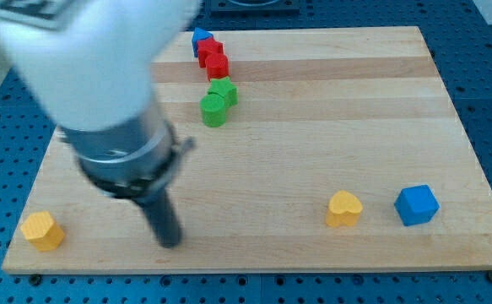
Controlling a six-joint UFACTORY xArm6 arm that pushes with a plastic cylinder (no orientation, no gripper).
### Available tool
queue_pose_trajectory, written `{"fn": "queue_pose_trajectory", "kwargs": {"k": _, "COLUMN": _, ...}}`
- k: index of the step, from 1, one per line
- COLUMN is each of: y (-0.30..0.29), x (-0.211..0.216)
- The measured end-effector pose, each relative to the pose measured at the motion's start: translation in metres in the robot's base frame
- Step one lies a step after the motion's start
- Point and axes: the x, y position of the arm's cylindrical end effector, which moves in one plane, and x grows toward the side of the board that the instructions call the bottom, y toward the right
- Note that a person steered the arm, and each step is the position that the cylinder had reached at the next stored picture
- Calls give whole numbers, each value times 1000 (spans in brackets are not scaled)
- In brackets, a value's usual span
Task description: Push the yellow heart to the right of the yellow hexagon
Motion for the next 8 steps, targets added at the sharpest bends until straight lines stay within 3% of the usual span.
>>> {"fn": "queue_pose_trajectory", "kwargs": {"k": 2, "y": 204, "x": 5}}
{"fn": "queue_pose_trajectory", "kwargs": {"k": 3, "y": 261, "x": -1}}
{"fn": "queue_pose_trajectory", "kwargs": {"k": 5, "y": 233, "x": -27}}
{"fn": "queue_pose_trajectory", "kwargs": {"k": 7, "y": 162, "x": -32}}
{"fn": "queue_pose_trajectory", "kwargs": {"k": 8, "y": 160, "x": -62}}
